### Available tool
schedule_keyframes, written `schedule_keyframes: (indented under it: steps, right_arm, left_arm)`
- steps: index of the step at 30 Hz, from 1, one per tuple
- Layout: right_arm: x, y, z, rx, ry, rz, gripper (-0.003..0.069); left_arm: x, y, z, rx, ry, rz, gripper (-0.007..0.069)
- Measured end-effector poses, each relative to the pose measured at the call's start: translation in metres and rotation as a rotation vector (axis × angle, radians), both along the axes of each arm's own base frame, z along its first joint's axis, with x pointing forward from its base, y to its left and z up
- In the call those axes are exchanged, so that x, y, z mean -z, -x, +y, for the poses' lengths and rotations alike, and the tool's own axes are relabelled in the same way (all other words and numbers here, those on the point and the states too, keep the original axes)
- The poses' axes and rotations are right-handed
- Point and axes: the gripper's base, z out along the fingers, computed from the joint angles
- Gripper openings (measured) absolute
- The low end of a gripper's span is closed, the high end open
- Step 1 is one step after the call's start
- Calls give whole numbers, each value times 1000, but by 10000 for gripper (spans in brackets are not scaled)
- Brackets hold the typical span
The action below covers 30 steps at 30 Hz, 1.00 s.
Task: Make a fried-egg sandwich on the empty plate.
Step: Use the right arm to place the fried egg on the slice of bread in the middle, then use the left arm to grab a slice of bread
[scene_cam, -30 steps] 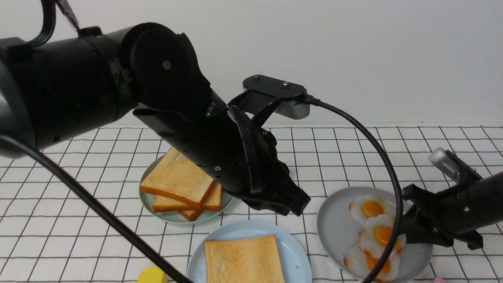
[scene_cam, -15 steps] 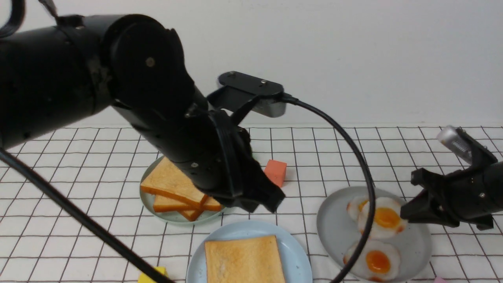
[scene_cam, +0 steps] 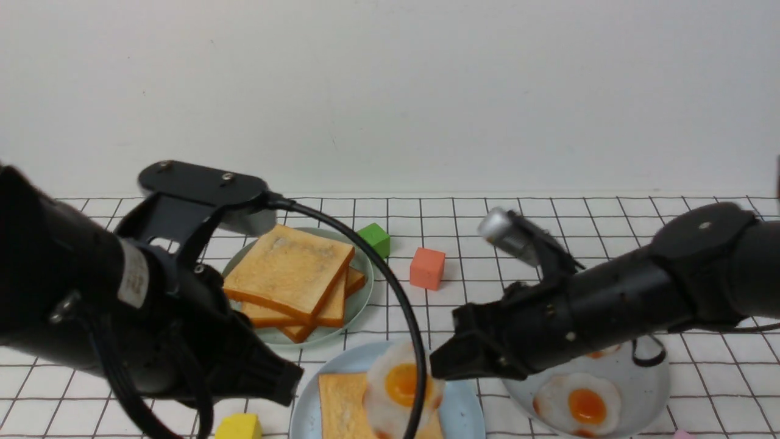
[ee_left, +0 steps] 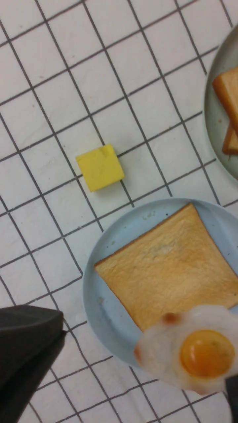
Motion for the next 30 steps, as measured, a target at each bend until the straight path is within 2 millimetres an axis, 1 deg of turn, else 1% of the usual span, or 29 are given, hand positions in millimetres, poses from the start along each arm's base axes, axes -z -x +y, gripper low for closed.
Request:
schedule_keyframes:
  steps: [2,3,5,6,7,8,9,10,11,13,15,16,17,18,19,20,21,22,23,24,25,27,30]
  right_arm:
    - [14,-1,9,-6,25,20,90]
    - [22,-1,12,-1,38,31,115]
    - [25,-2,13,2,48,30,148]
    - [26,-3,12,8,58,16,211]
    - [26,-4,12,5,66,3,253]
    - [23,-6,9,-3,76,-27,343]
    - [22,-6,9,-3,75,-30,343]
    - [19,-7,5,-9,82,-51,400]
    - [7,-8,-2,-20,87,-99,495]
    - [-7,-8,-11,-40,88,-144,566]
    - [-38,-4,-25,-74,86,-215,627]
    - [-56,0,-32,-86,81,-231,647]
    - [-66,2,-37,-105,93,-239,654]
    - [-78,5,-42,-101,98,-245,657]
    - [-91,10,-49,-105,126,-244,657]
    - [-102,17,-59,-102,175,-234,654]
    - [-109,22,-66,-93,222,-228,646]
    - [-110,23,-68,-96,245,-231,642]
    - [-117,31,-79,-68,318,-226,622]
    - [-118,32,-80,-66,326,-225,615]
    - [-124,39,-85,-34,358,-229,590]
    - [-131,46,-88,-13,363,-234,556]
    - [-141,57,-85,-18,342,-248,506]
  left_arm:
    - [0,1,4,-32,-6,-10,-13]
    - [0,1,5,-50,-11,-13,-13]
    - [0,0,6,-61,-13,-16,-13]
    - [0,0,6,-67,-13,-19,-13]
    - [0,-1,5,-69,-5,-24,-13]
    - [0,-3,4,-71,4,-34,-13]
    - [0,-4,3,-71,6,-36,-13]
    - [1,-6,1,-70,15,-45,-13]
    - [5,-12,-4,-71,23,-51,-13]
    - [12,-21,-8,-79,23,-48,-13]
    - [21,-35,-9,-113,28,-43,-13]
    - [26,-45,-5,-144,27,-37,-13]
    - [30,-56,1,-184,22,-31,-13]
    - [33,-61,4,-202,19,-25,-13]
    - [37,-73,13,-246,15,-14,-13]
    - [42,-87,27,-307,22,4,-13]
    - [47,-98,39,-352,30,26,-13]
    - [50,-103,44,-369,35,37,-13]
    - [59,-117,61,-422,64,78,-13]
    - [61,-121,65,-435,76,90,-13]
    - [70,-133,79,-475,128,132,-13]
    - [79,-148,93,-505,212,172,-9]
    - [89,-173,108,-506,324,186,27]
